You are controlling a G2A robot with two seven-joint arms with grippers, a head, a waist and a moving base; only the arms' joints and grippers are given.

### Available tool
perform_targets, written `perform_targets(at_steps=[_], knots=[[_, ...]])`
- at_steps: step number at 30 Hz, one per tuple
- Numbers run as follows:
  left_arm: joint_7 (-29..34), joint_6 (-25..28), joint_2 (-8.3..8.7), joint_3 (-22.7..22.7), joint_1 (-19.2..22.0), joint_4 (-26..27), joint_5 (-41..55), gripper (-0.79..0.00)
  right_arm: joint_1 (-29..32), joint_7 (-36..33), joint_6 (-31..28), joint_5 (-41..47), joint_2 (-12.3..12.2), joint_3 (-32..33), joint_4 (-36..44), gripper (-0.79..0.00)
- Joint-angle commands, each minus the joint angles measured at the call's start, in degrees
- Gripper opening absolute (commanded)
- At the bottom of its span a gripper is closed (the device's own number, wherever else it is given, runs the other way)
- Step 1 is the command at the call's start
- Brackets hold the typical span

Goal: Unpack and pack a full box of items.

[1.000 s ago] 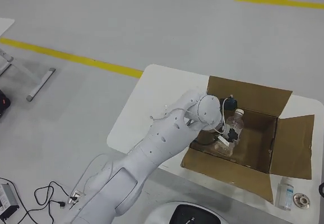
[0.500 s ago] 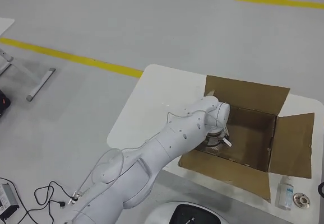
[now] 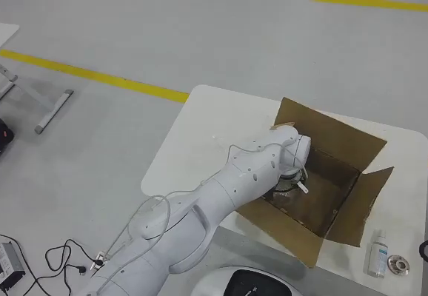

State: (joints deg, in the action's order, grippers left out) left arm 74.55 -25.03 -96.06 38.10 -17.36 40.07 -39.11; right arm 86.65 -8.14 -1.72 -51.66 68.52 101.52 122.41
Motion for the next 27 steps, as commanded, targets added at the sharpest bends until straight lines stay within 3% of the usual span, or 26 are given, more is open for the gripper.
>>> perform_targets(at_steps=[1,10,14,19,23,27], knots=[[0.0,-0.3,-0.21,-0.1,0.2,-0.4,-0.1,0.000,-0.1,0.1,0.0,0.0,0.0,-0.1,0.0,-0.785],[-0.4,-0.5,-0.62,-0.5,0.9,-1.0,-2.4,0.000,-0.1,0.1,0.3,0.1,0.1,-0.2,0.0,-0.785],[-1.3,-0.1,-0.11,0.1,1.7,2.1,-4.6,0.000,0.0,0.1,0.4,0.2,0.2,-0.2,0.0,-0.785],[-1.2,-1.0,1.90,2.6,2.1,11.0,-10.4,0.000,0.1,-0.1,0.3,0.2,0.3,-0.3,-0.1,-0.785],[2.4,-2.3,4.35,5.2,0.8,21.6,-18.3,0.000,0.1,-0.2,0.2,0.2,0.3,-0.6,0.0,-0.785],[6.1,1.4,6.88,8.9,-2.6,30.4,-26.4,0.000,-0.4,-0.4,0.2,0.2,0.3,-1.0,-0.1,-0.785]])
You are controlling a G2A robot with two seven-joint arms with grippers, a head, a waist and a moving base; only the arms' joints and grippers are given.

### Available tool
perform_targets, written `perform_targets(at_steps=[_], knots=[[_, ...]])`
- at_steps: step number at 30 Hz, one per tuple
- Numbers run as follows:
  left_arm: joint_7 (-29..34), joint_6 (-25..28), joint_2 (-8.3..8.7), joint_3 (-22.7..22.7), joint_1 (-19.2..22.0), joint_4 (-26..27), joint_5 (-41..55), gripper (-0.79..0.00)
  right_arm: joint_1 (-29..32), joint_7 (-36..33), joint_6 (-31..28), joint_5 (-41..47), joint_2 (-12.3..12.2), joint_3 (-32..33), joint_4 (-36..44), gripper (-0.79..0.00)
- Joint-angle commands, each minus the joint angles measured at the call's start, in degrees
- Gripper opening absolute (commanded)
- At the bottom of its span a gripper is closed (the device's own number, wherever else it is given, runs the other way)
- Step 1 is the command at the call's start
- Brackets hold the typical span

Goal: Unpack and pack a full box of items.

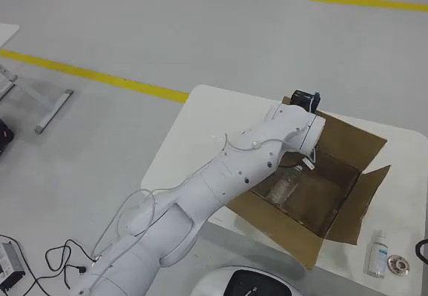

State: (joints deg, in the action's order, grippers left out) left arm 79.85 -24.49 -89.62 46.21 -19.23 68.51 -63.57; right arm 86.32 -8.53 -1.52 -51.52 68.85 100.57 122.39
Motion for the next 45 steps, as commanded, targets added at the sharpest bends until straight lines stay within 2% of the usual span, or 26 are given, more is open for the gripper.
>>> perform_targets(at_steps=[1,6,12,18,23,24,26,27,28,31,38,39,40,41,45], knots=[[2.2,2.2,1.12,2.1,-2.1,4.4,-4.8,0.000,-0.3,-0.1,0.0,0.0,0.0,-0.3,-0.1,-0.785],[6.6,6.7,2.49,7.3,-7.2,12.8,-10.8,0.000,-1.1,-0.1,0.0,-0.1,0.1,-0.8,-0.5,-0.785],[8.2,8.2,2.51,11.1,-12.1,19.0,-16.1,0.000,-1.6,-0.2,-0.2,-0.3,0.1,-1.5,-1.0,-0.785],[8.2,8.2,2.14,13.6,-13.5,21.7,-17.2,0.000,-1.7,-0.5,-0.5,-0.3,0.2,-2.3,-1.2,-0.785],[8.2,8.3,2.08,13.9,-13.4,20.1,-18.0,0.000,-2.1,-1.1,-1.0,0.3,0.2,-3.1,-1.5,-0.782],[8.2,8.6,2.14,13.6,-13.3,19.3,-18.5,0.000,-2.1,-1.4,-1.2,0.7,0.3,-3.3,-1.6,-0.643],[8.2,8.9,2.19,13.0,-13.5,17.3,-18.5,0.000,-2.1,-1.9,-1.3,1.5,0.3,-3.7,-1.7,-0.416],[8.2,9.7,2.23,12.3,-13.4,16.3,-19.1,0.000,-2.0,-2.3,-1.4,2.0,0.3,-4.0,-1.6,-0.249],[8.2,10.1,2.24,11.8,-13.5,15.0,-18.6,0.000,-1.8,-2.7,-1.4,2.3,0.4,-4.3,-1.6,-0.120],[8.2,11.8,2.34,10.4,-13.0,12.2,-19.9,0.000,-1.4,-3.1,-1.2,3.0,0.4,-4.9,-1.4,-0.009],[8.2,12.5,2.43,9.2,-11.4,6.3,-20.2,0.000,-0.6,-3.3,-0.9,3.5,0.5,-5.6,-1.4,-0.009],[8.2,12.2,2.41,9.2,-11.1,5.5,-19.6,-0.409,-0.5,-3.4,-0.9,3.6,0.5,-5.5,-1.5,-0.009],[8.2,11.9,2.39,9.3,-10.9,5.0,-18.9,-0.634,-0.5,-3.4,-0.9,3.6,0.5,-5.4,-1.5,-0.006],[8.2,11.6,2.39,9.4,-10.7,4.6,-18.2,-0.785,-0.5,-3.4,-0.9,3.6,0.5,-5.3,-1.6,-0.003],[8.2,8.2,2.33,10.5,-10.2,4.5,-14.8,-0.785,-0.4,-3.5,-0.8,3.9,0.5,-4.9,-1.9,0.000]])
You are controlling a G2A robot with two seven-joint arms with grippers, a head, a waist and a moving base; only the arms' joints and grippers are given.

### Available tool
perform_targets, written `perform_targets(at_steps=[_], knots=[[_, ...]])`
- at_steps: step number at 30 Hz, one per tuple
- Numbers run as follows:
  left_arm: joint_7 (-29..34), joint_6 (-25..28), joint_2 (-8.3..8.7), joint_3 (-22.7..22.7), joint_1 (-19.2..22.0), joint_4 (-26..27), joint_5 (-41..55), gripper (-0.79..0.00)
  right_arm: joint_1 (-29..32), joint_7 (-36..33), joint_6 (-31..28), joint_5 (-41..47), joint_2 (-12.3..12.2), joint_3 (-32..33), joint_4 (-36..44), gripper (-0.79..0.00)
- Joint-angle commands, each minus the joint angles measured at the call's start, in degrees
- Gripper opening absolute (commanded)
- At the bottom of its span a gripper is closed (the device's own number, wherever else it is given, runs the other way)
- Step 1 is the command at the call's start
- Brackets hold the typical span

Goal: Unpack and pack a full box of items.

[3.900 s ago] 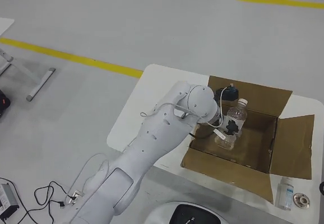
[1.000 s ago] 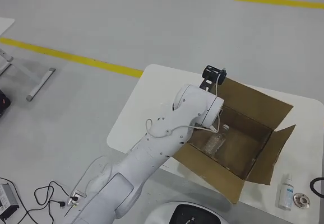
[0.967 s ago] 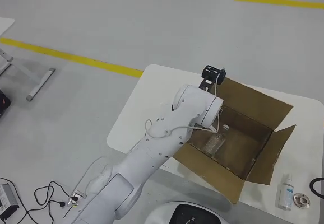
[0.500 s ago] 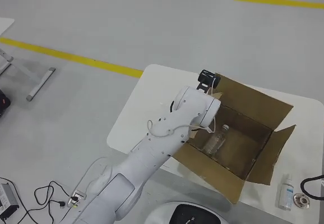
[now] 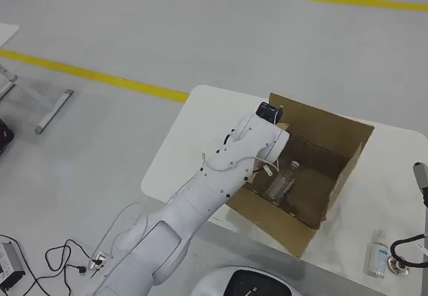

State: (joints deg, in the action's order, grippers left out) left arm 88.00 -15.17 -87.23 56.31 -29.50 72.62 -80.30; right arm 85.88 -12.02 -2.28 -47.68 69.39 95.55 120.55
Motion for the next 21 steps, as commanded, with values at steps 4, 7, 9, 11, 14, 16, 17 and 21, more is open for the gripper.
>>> perform_targets(at_steps=[4,7,9,11,14,16,17,21], knots=[[0.0,-1.1,0.08,1.8,0.7,0.9,4.3,-0.785,0.2,-0.2,0.1,-0.1,0.0,0.2,-0.1,0.000],[0.0,-1.1,0.06,3.8,0.7,1.9,7.5,-0.785,0.1,-0.2,0.1,-0.1,0.0,0.2,-0.2,0.000],[0.0,-1.1,0.01,5.1,0.5,2.4,9.3,-0.785,0.1,-0.3,0.2,-0.1,0.0,0.2,-0.3,0.000],[0.0,-1.1,-0.14,7.7,0.3,2.9,12.4,-0.785,-0.1,-0.3,0.2,-0.1,0.0,0.2,-0.5,0.000],[0.0,-1.2,-0.48,10.9,-0.1,3.6,16.0,-0.785,-0.3,-0.3,0.3,-0.2,0.0,0.4,-0.9,0.000],[-0.7,-1.9,-0.73,12.6,-0.6,4.0,16.8,-0.785,-0.5,-0.3,0.4,-0.2,0.0,0.7,-1.2,0.000],[-1.2,-2.3,-0.84,13.3,-0.7,4.2,17.6,-0.785,-0.6,-0.4,0.4,-0.2,0.0,0.8,-1.3,0.000],[-3.2,-4.4,-1.37,16.3,-1.5,4.5,20.3,-0.785,-1.0,-1.0,0.6,0.0,0.0,1.5,-1.7,0.000]])
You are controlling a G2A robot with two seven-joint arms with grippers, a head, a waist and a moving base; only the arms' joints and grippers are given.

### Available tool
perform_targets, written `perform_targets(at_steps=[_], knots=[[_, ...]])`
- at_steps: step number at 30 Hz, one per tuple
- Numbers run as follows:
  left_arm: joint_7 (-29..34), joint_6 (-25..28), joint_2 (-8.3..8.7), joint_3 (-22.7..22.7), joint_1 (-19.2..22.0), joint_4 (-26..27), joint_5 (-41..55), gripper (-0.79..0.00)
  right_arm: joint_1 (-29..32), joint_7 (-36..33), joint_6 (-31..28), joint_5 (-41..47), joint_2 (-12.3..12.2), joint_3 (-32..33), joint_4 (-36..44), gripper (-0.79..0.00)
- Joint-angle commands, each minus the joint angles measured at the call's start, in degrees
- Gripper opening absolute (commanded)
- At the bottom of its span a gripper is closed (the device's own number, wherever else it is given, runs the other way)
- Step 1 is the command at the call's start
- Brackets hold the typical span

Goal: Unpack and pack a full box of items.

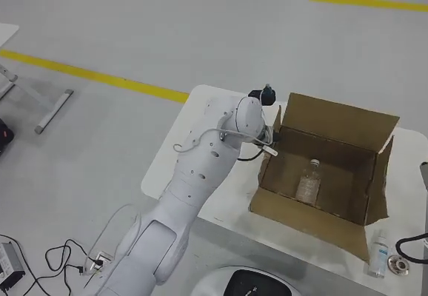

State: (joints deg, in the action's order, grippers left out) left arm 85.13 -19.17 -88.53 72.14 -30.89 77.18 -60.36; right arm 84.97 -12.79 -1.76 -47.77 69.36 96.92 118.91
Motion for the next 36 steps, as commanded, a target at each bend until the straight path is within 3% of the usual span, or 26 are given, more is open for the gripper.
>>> perform_targets(at_steps=[1,11,13,14,28,34,35,36], knots=[[-0.8,-0.8,-0.25,1.2,-0.4,-0.1,1.3,-0.785,-0.1,-1.1,0.1,0.3,0.0,0.2,-0.2,0.000],[-1.5,-1.5,-0.73,4.5,-2.5,-0.9,3.9,-0.785,-0.6,-12.3,-0.7,-0.9,-0.5,-1.5,-0.6,0.000],[-1.5,-1.5,-0.77,4.8,-3.0,-0.6,3.5,-0.403,-0.8,-13.4,-0.1,-0.8,-0.5,-2.3,-0.6,0.000],[-1.4,-1.4,-0.81,4.9,-3.2,-0.4,3.0,0.000,-1.0,-14.3,0.9,-0.7,-0.4,-3.0,-0.8,0.000],[-0.6,-0.6,-2.13,5.8,-4.0,3.2,-5.4,0.000,-6.9,-19.6,8.6,-9.4,-0.1,-11.8,-3.8,0.000],[-0.6,-0.6,-3.01,6.6,-4.4,5.1,-6.4,0.000,-6.1,-19.9,11.8,-8.3,0.1,-11.5,-4.8,-0.720],[-0.6,-0.6,-3.15,6.6,-4.4,5.1,-6.6,0.000,-5.8,-19.8,12.5,-7.5,0.2,-11.1,-4.8,-0.785],[-0.6,-0.6,-3.29,6.6,-4.3,5.2,-6.8,0.000,-5.5,-19.8,12.9,-6.8,0.2,-10.9,-4.7,-0.785]])
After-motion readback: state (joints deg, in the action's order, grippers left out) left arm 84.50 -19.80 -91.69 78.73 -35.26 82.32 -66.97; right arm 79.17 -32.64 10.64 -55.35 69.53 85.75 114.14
